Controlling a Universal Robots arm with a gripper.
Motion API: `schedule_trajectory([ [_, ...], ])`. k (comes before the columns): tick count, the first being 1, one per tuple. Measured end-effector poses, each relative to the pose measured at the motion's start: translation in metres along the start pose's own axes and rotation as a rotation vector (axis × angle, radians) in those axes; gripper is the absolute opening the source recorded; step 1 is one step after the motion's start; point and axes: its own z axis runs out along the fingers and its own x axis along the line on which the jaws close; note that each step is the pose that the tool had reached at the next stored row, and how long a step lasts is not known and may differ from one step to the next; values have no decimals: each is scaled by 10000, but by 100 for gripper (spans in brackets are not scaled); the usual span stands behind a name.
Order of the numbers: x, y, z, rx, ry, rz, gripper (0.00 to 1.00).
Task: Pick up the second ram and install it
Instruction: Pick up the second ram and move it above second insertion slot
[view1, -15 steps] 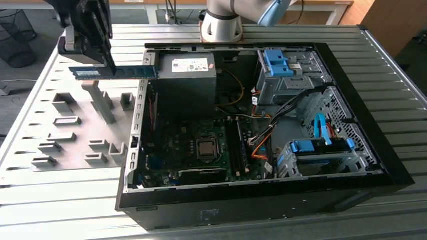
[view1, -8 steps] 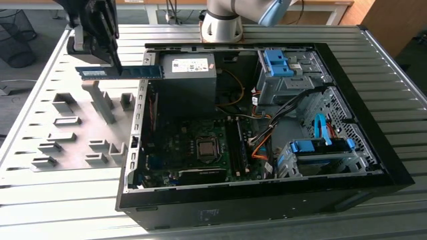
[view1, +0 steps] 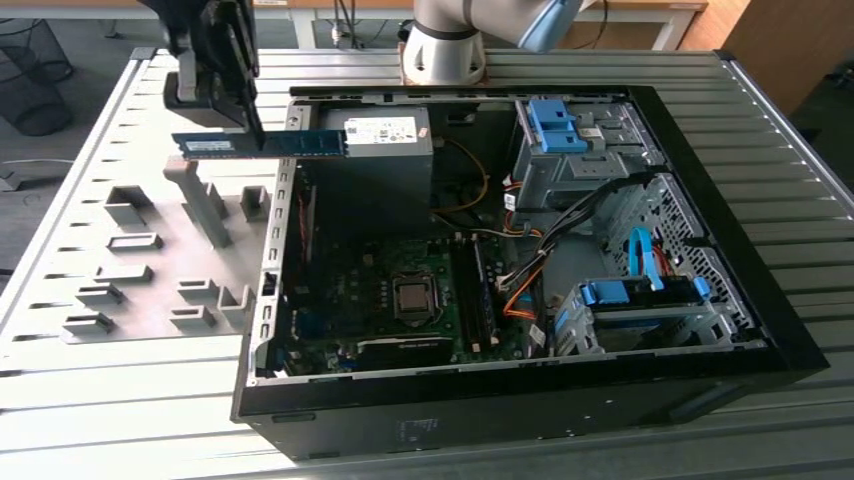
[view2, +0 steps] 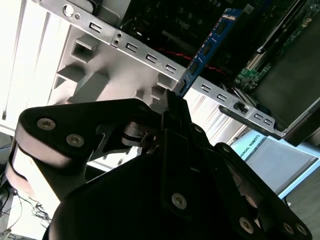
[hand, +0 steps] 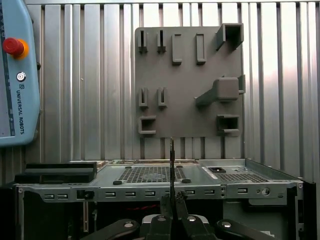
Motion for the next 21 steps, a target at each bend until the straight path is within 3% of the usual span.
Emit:
schedule_trajectory([
  [21,-12,-435,-4,0,0,-1,14],
])
